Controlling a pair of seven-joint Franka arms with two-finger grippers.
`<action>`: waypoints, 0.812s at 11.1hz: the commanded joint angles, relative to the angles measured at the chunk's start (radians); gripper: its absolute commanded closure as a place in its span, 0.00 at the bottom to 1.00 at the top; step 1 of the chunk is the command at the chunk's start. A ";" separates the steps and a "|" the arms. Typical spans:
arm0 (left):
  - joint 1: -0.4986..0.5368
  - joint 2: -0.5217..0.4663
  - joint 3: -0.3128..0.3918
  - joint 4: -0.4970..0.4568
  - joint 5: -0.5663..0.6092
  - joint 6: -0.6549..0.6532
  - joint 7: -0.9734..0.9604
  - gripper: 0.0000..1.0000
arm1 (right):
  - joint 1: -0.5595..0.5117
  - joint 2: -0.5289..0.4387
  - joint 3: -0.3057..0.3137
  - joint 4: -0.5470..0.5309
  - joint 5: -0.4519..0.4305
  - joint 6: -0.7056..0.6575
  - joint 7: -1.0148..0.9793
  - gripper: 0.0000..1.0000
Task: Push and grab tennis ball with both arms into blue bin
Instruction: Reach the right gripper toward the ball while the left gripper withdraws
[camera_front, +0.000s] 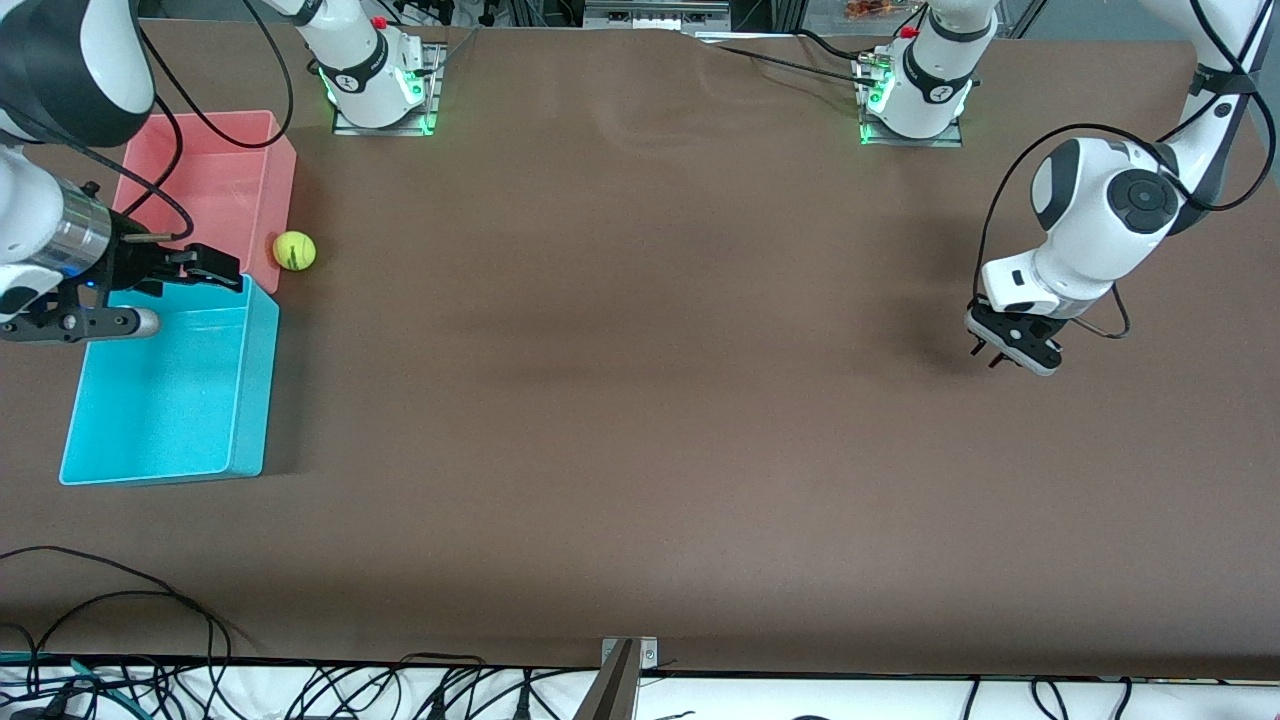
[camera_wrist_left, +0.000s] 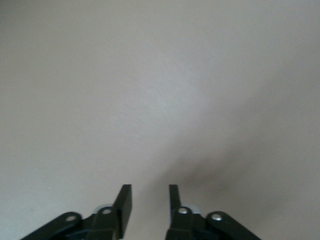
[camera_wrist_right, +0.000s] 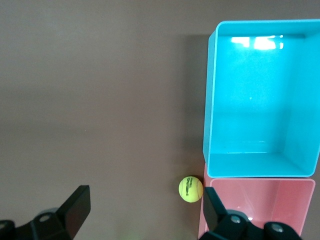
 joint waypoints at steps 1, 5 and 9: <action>0.012 -0.007 0.005 0.095 0.010 -0.042 -0.037 0.00 | -0.005 -0.034 -0.007 -0.117 -0.009 -0.009 0.013 0.00; 0.009 -0.015 0.007 0.272 -0.094 -0.318 -0.094 0.00 | -0.007 -0.132 -0.033 -0.341 -0.009 -0.007 0.015 0.00; -0.133 -0.018 0.091 0.527 -0.104 -0.672 -0.333 0.00 | -0.007 -0.261 -0.027 -0.633 -0.041 0.152 0.085 0.00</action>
